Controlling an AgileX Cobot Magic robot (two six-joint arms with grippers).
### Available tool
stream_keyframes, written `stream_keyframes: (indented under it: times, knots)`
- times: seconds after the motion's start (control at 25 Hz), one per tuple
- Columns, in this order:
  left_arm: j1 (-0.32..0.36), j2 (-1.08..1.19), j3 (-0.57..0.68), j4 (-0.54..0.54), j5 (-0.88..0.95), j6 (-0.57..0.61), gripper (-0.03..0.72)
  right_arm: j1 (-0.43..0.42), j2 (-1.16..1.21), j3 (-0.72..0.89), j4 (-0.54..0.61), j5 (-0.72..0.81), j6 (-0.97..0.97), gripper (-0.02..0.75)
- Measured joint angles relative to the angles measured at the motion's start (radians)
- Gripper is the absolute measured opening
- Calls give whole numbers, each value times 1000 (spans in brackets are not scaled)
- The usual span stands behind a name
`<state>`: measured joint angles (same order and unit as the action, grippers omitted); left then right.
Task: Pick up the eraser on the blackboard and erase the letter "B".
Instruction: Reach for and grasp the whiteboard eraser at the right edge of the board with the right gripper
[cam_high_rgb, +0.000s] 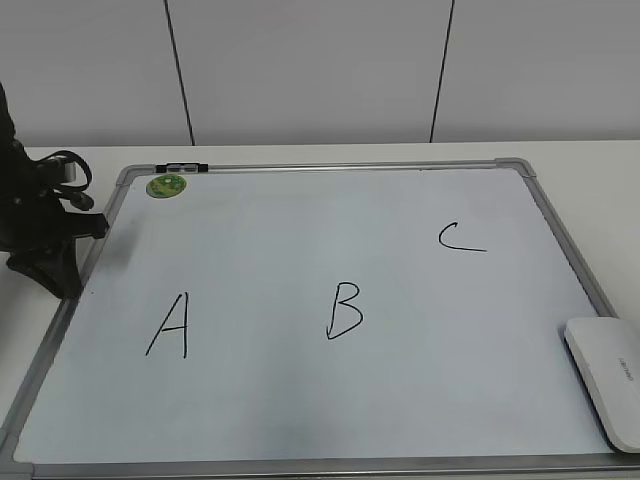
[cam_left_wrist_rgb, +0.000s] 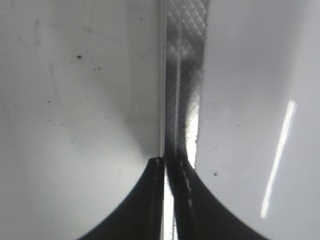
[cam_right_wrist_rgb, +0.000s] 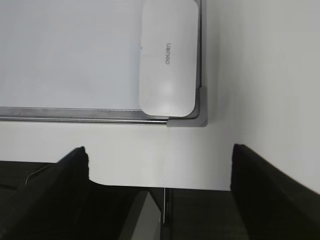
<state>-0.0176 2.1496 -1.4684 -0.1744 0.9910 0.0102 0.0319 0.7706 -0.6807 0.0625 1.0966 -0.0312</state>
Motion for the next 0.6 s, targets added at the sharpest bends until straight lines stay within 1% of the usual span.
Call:
stream_keyframes:
  times: [0.12, 0.32, 0.6]
  knots:
    - [0, 0, 0, -2, 0, 0, 31, 0, 102, -7, 34, -12, -8, 673]
    - [0, 0, 0, -4, 0, 0, 32, 0, 296, -7, 45, -53, -12, 673]
    - [0, 0, 0, -10, 0, 2, 37, 2, 480, -36, 74, -145, -54, 673]
